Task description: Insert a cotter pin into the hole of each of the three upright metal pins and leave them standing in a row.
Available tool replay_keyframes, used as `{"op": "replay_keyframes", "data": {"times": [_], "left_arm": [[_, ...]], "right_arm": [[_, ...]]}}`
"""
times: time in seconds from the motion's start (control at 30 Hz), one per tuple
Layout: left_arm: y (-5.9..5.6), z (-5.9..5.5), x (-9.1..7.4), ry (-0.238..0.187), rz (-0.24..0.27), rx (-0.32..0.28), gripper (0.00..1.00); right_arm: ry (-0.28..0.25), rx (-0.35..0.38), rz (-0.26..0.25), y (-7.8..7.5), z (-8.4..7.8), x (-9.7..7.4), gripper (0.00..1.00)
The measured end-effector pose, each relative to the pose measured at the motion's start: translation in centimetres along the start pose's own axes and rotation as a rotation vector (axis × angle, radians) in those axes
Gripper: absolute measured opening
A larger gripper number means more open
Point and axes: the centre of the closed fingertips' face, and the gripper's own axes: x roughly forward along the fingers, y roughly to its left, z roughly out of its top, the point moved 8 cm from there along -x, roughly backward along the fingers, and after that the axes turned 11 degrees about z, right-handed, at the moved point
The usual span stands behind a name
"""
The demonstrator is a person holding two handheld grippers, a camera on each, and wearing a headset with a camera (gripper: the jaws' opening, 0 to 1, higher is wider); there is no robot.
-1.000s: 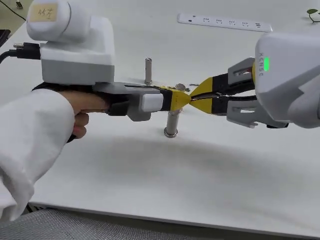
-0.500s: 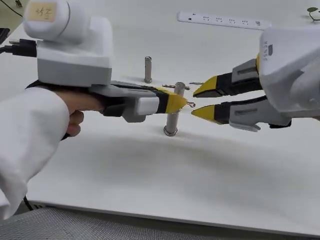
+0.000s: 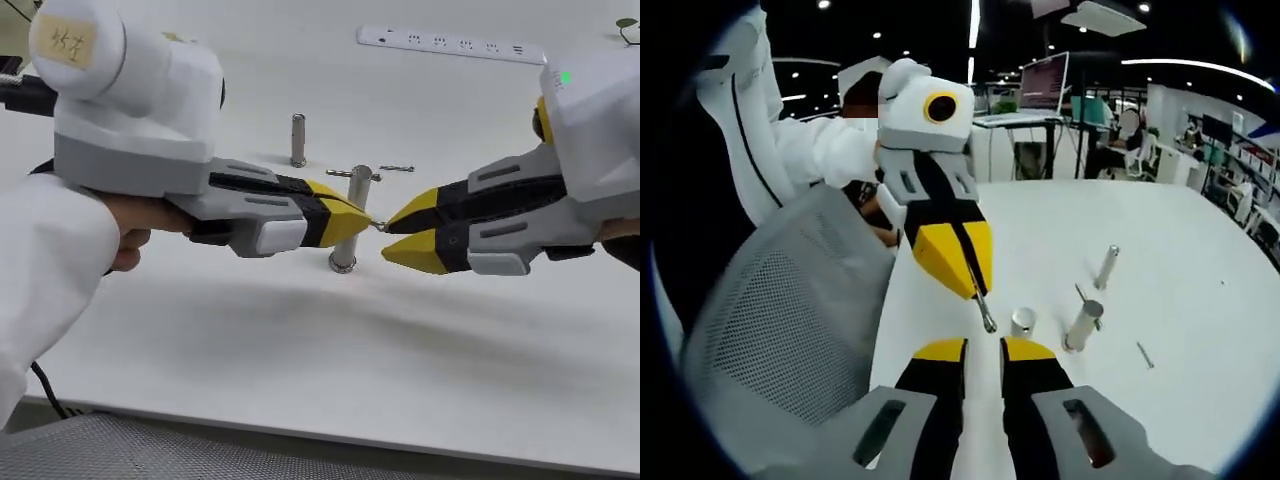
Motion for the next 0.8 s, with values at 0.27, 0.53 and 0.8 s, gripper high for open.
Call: {"op": "replay_keyframes", "data": {"times": [0.27,0.53,0.8], "left_arm": [[-0.3,0.4,-0.5,-0.045,-0.056,0.103,0.0],[-0.5,0.4,-0.5,-0.045,-0.095,0.155,0.0],[-2.0,0.3,-0.2,-0.038,-0.121,0.199,0.0]], "right_arm": [[-0.064,0.04,0.045,0.3,0.2,-0.1,0.05],[-0.073,0.024,0.089,0.9,0.5,0.0,0.0],[-0.051,0.011,0.119,1.3,0.4,0.1,0.0]]}}
